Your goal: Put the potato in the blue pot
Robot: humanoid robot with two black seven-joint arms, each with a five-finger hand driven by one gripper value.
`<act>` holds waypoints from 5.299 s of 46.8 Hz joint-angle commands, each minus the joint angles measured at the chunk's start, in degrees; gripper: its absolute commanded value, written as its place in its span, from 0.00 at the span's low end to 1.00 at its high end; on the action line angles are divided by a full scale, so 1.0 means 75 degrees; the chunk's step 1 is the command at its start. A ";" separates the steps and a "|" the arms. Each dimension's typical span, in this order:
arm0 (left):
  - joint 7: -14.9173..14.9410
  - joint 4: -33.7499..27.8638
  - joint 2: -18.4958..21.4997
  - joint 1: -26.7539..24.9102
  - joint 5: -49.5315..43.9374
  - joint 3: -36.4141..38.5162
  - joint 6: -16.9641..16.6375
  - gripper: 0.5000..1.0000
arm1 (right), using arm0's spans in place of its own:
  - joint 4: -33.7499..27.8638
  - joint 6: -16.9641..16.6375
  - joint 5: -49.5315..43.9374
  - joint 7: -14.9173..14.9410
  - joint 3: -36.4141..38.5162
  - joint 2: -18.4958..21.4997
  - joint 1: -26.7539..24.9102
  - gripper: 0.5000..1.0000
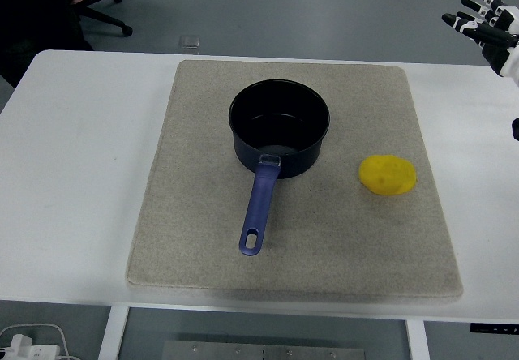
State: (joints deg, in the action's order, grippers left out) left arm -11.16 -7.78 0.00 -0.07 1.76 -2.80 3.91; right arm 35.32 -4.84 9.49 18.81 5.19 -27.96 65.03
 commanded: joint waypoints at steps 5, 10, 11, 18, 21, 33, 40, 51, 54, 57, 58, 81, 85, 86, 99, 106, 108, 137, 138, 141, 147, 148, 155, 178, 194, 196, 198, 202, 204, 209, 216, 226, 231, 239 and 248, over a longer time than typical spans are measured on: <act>0.0000 0.0053 0.0000 -0.0003 0.0000 -0.0002 -0.0006 0.99 | 0.0002 0.0001 0.0000 0.0000 0.0000 0.0001 0.0012 0.86; 0.0000 0.0077 0.0000 -0.0073 0.0012 0.0010 -0.0017 0.99 | 0.0002 0.0001 0.0000 0.0000 0.0000 0.0001 0.0012 0.86; 0.0000 0.0088 0.0000 -0.0073 0.0012 0.0010 -0.0017 0.99 | 0.0002 0.0001 0.0000 0.0000 0.0000 0.0001 0.0012 0.86; 0.0000 0.0053 0.0000 -0.0015 0.0024 0.0022 -0.0017 0.99 | 0.0002 0.0001 0.0000 0.0000 0.0000 -0.0011 0.0024 0.86; 0.0000 0.0006 0.0000 -0.0003 0.0024 0.0022 -0.0006 0.99 | 0.0002 0.0001 0.0000 0.0000 0.0000 -0.0011 0.0024 0.86; 0.0000 0.0053 0.0000 -0.0003 0.0024 0.0022 -0.0006 0.99 | 0.0014 -0.0034 0.0000 0.0000 0.0000 0.0001 0.0024 0.86; 0.0000 0.0065 0.0000 -0.0003 0.0024 0.0034 -0.0006 0.99 | 0.0037 -0.0093 -0.0012 -0.0012 0.0000 -0.0011 0.0047 0.86; 0.0000 0.0065 0.0000 -0.0003 0.0024 0.0033 -0.0006 0.99 | 0.0271 -0.0022 -0.0012 -0.0012 -0.0012 -0.0081 0.0047 0.86; 0.0000 0.0065 0.0000 -0.0003 0.0024 0.0034 -0.0017 0.99 | 0.0587 -0.0010 -0.0024 -0.0012 -0.0012 -0.0280 0.0047 0.86; 0.0000 0.0065 0.0000 -0.0003 0.0024 0.0022 -0.0017 0.99 | 0.0939 -0.0010 -0.0070 -0.0012 -0.0012 -0.0432 0.0047 0.86; 0.0000 0.0065 0.0000 -0.0003 0.0024 0.0022 -0.0017 0.99 | 0.1009 -0.0010 -0.0082 -0.0012 -0.0024 -0.0456 0.0047 0.86; 0.0000 0.0065 0.0000 -0.0003 0.0024 0.0034 -0.0006 0.99 | 0.2322 0.0107 -0.3115 0.0047 -0.0094 -0.1252 0.0094 0.86; 0.0000 0.0065 0.0000 -0.0003 0.0024 0.0033 -0.0017 0.99 | 0.2638 0.0060 -0.3971 0.0047 -0.0059 -0.1510 0.0118 0.86; 0.0000 0.0065 0.0000 -0.0003 0.0024 0.0022 -0.0006 0.99 | 0.2732 0.0060 -0.4147 0.0047 -0.0082 -0.1569 0.0153 0.86; 0.0000 0.0065 0.0000 -0.0003 0.0024 0.0034 -0.0017 0.99 | 0.3611 -0.0444 -0.5846 0.0035 -0.0176 -0.2377 0.0423 0.86; 0.0000 0.0065 0.0000 -0.0003 0.0024 0.0034 -0.0006 0.99 | 0.4267 -0.0491 -0.6690 0.0035 -0.0527 -0.2823 0.0411 0.86; 0.0000 0.0065 0.0000 -0.0003 0.0024 0.0034 -0.0017 0.99 | 0.4443 -0.0491 -0.6855 0.0035 -0.0656 -0.2952 0.0411 0.86; 0.0000 0.0065 0.0000 -0.0003 0.0024 0.0022 -0.0017 0.99 | 0.4994 -0.0397 -0.9187 0.0000 -0.1254 -0.3011 0.0387 0.86; 0.0000 0.0065 0.0000 -0.0003 0.0024 0.0033 -0.0006 0.99 | 0.4994 -0.0397 -0.9211 -0.0012 -0.1254 -0.2988 0.0387 0.86; 0.0000 0.0065 0.0000 -0.0003 0.0024 0.0033 -0.0017 0.99 | 0.4994 -0.0397 -0.9293 -0.0012 -0.1254 -0.2929 0.0387 0.86; 0.0000 0.0065 0.0000 -0.0003 0.0024 0.0034 -0.0017 0.99 | 0.4983 -0.0339 -0.9457 -0.0024 -0.1313 -0.2683 0.0364 0.86; 0.0000 0.0065 0.0000 -0.0003 0.0024 0.0034 -0.0006 0.99 | 0.4983 -0.0327 -0.9492 -0.0024 -0.1359 -0.2660 0.0364 0.86; 0.0000 0.0065 0.0000 -0.0003 0.0024 0.0034 -0.0006 0.99 | 0.4971 -0.0151 -0.9609 -0.0012 -0.1641 -0.2589 0.0387 0.85; 0.0000 0.0065 0.0000 -0.0003 0.0024 0.0034 -0.0006 0.99 | 0.4748 0.0247 -0.9680 -0.0012 -0.1981 -0.2120 0.0329 0.82; 0.0000 0.0065 0.0000 -0.0003 0.0024 0.0034 -0.0017 0.99 | 0.4690 0.0294 -0.9680 -0.0012 -0.2086 -0.2003 0.0317 0.62; 0.0000 0.0065 0.0000 -0.0003 0.0024 0.0034 -0.0017 0.99 | 0.4690 0.0294 -0.9680 -0.0012 -0.2086 -0.2003 0.0317 0.59; 0.0000 0.0065 0.0000 -0.0003 0.0024 0.0022 -0.0017 0.99 | 0.4690 0.0294 -0.9680 -0.0012 -0.2121 -0.1991 0.0317 0.54; 0.0000 0.0065 0.0000 -0.0003 0.0024 0.0022 -0.0017 0.99 | 0.4678 0.0294 -0.9680 -0.0012 -0.2203 -0.1944 0.0329 0.41; 0.0000 0.0065 0.0000 -0.0003 0.0024 0.0033 -0.0006 0.99 | 0.4678 0.0294 -0.9680 -0.0012 -0.2238 -0.1944 0.0329 0.29; 0.0000 0.0065 0.0000 -0.0003 0.0024 0.0034 -0.0006 0.99 | 0.4654 0.0282 -0.9668 -0.0012 -0.2286 -0.1944 0.0352 0.00; 0.0000 0.0065 0.0000 -0.0003 0.0024 0.0033 -0.0017 0.99 | 0.4643 0.0200 -0.9645 -0.0012 -0.2297 -0.1956 0.0422 0.00; 0.0000 0.0065 0.0000 -0.0003 0.0024 0.0034 -0.0006 0.99 | 0.4643 0.0189 -0.9598 -0.0024 -0.2297 -0.1968 0.0434 0.00; 0.0000 0.0065 0.0000 -0.0003 0.0024 0.0034 -0.0017 0.99 | 0.4643 0.0189 -0.9574 -0.0024 -0.2297 -0.1968 0.0423 0.00; 0.0000 0.0065 0.0000 -0.0003 0.0024 0.0034 -0.0017 0.99 | 0.4631 0.0189 -0.9574 -0.0024 -0.2286 -0.2015 0.0446 0.00; 0.0000 0.0065 0.0000 -0.0003 0.0024 0.0033 -0.0006 0.99 | 0.4584 0.0072 -0.9551 -0.0024 -0.2262 -0.2073 0.0703 0.00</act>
State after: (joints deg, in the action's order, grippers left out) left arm -11.16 -7.30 0.00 -0.09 1.93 -2.57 3.82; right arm 69.82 -3.71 -62.23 18.67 -11.81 -43.25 69.55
